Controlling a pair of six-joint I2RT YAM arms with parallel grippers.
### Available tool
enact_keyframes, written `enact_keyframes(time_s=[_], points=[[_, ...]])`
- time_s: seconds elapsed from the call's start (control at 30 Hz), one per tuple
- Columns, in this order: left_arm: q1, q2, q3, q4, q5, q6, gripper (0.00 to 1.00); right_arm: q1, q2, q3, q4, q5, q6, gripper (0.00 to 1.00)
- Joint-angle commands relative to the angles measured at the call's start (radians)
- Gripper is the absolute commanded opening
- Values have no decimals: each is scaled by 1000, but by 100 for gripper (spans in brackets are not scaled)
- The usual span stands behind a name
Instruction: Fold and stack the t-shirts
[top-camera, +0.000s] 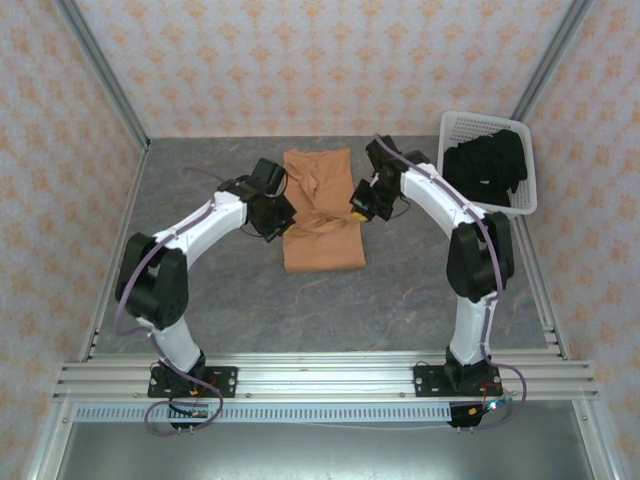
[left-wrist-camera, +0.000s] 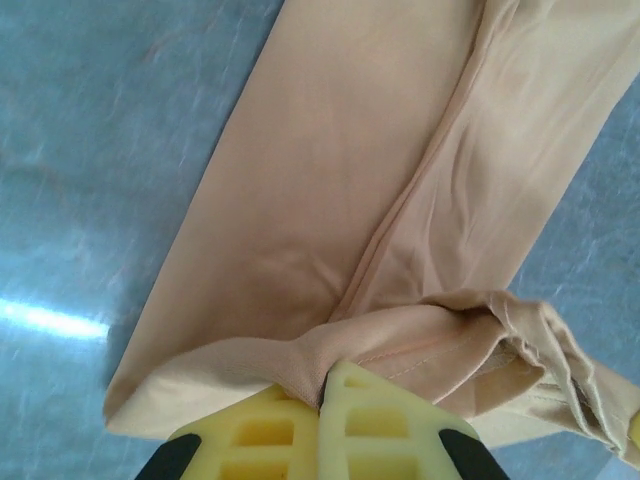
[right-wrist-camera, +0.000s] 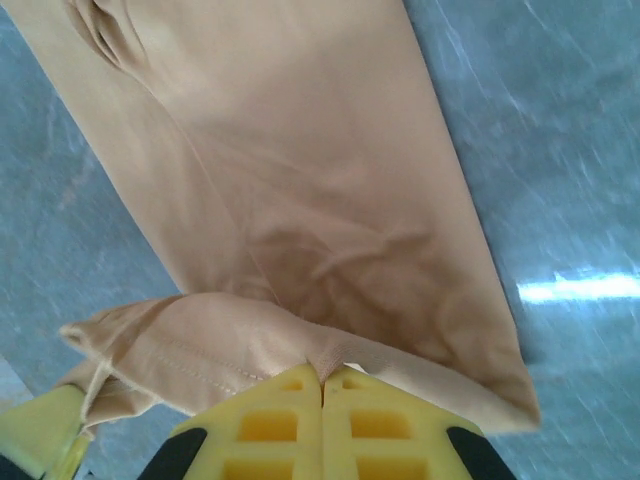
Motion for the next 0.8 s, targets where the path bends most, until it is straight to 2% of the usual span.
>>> enact_keyframes(time_s=[0.0, 0.3, 0.37, 0.43, 0.5, 0.6, 0.77], points=[[26, 73, 106, -23, -9, 65, 0, -18, 75, 102, -29, 43, -21, 0], [82, 292, 323, -53, 15, 117, 0, -56, 274, 291, -41, 34, -14, 0], [90, 340, 371, -65, 27, 131, 15, -61, 313, 336, -42, 21, -21, 15], [95, 354, 402, -75, 13, 143, 39, -67, 330, 383, -55, 29, -43, 33], [94, 322, 392, -60, -3, 148, 56, -68, 326, 412, -93, 70, -68, 43], [91, 218, 295, -39, -36, 136, 63, -69, 263, 354, -119, 111, -94, 48], [83, -25, -52, 73, -12, 25, 63, -68, 15, -37, 44, 113, -54, 52]])
